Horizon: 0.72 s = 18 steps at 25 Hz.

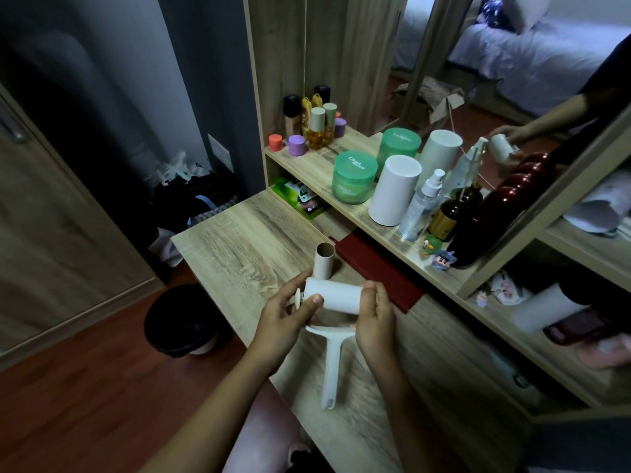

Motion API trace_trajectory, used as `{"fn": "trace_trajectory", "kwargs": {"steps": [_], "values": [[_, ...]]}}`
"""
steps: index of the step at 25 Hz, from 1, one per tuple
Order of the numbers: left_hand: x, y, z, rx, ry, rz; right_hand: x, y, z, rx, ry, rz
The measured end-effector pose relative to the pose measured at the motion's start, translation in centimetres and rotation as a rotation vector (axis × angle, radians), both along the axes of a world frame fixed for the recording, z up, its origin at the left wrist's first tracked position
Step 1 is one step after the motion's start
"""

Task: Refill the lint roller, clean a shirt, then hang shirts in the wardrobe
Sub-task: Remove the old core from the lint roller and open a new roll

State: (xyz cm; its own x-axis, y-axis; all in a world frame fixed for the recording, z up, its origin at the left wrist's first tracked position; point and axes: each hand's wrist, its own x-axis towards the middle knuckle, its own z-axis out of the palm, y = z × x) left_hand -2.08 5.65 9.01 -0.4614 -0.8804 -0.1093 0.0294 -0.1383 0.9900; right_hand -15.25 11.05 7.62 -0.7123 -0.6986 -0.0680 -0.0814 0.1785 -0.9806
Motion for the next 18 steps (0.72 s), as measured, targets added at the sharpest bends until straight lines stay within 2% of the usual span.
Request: {"fn": "trace_trajectory", "kwargs": {"steps": [7, 11, 14, 18], "values": [[-0.5, 0.7, -2.2, -0.013, -0.097, 0.196, 1.0, 0.5, -1.5, 0.074, -0.059, 0.006], [-0.4, 0.9, -2.5, 0.026, -0.104, 0.133, 0.4, 0.9, -1.8, 0.082, -0.019, 0.03], [-0.5, 1.1, -2.7, 0.098, -0.044, 0.118, -0.9, 0.9, -2.2, 0.128, 0.034, 0.109], [-1.0, 1.5, -3.8, 0.175, -0.005, 0.188, -1.7, 0.8, -2.7, 0.166, -0.085, 0.108]]}}
